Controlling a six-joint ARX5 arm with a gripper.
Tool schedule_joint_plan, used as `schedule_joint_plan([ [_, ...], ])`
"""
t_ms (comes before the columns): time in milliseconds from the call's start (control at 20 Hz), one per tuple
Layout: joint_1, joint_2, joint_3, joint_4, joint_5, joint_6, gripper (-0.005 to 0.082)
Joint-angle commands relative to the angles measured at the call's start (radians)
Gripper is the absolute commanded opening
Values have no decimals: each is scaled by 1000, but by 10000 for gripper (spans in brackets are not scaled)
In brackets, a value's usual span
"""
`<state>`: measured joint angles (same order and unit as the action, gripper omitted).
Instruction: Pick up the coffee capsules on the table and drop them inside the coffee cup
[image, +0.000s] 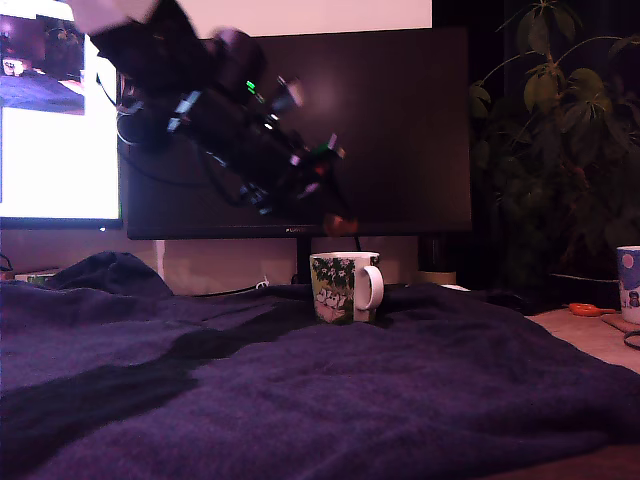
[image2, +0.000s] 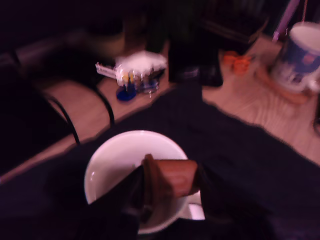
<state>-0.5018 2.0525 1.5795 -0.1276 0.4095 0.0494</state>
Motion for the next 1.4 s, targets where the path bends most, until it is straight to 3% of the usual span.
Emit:
schedule_joint_plan([
  [0, -5, 42, 57, -56, 0, 12, 183],
  [300, -5, 109, 171, -208, -33, 38, 184],
  [800, -5, 109, 171, -204, -33, 37, 186],
  [1050, -5, 109, 171, -204, -37, 37, 403],
  [1250, -5, 109, 171, -204, -37, 37, 401],
  [1350, -5, 109, 171, -205, -36, 38, 348],
])
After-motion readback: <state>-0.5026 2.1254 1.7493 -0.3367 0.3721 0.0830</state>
